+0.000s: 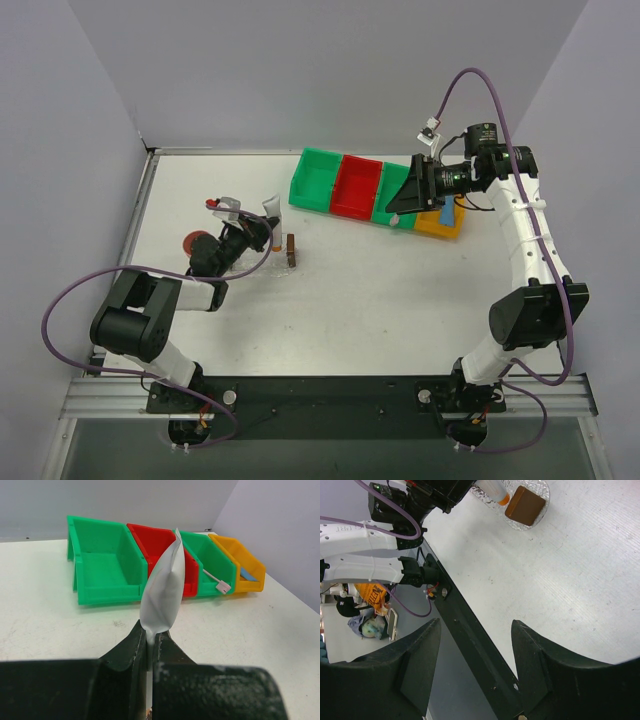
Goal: Prepare toiletry sets of a toothbrush and toothpaste on the tray
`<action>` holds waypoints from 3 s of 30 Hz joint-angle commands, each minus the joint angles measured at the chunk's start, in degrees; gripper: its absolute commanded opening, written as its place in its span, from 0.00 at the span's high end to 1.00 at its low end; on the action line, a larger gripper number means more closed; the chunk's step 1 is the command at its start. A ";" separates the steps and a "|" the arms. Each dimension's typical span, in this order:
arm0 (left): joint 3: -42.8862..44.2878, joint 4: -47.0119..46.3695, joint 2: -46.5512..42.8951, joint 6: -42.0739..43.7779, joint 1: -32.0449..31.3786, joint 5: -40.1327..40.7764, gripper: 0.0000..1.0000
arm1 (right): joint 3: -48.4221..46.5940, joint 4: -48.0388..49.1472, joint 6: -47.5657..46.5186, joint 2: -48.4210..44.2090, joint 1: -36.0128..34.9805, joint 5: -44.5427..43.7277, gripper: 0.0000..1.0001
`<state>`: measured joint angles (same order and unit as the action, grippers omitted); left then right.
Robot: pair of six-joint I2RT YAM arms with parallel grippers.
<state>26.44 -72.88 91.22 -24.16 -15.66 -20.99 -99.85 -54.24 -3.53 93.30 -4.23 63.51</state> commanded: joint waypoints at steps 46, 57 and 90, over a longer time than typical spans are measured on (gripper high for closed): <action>5.81 -8.86 -4.47 -7.19 3.44 -13.44 1.00 | -16.66 -7.45 -8.24 5.93 -5.78 -4.25 0.46; 10.65 -9.56 -8.86 -17.93 3.27 -28.49 1.00 | -29.61 -10.02 -23.71 12.70 -19.93 -19.03 0.44; 11.18 -22.30 -10.79 -37.45 -0.34 -22.95 1.00 | -4.30 25.41 -10.97 6.55 -33.21 -15.43 0.45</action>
<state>36.56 -73.65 83.77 -60.82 -15.73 -46.54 -104.14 -32.36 -15.94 101.12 -36.64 45.87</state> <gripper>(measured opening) 0.087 0.554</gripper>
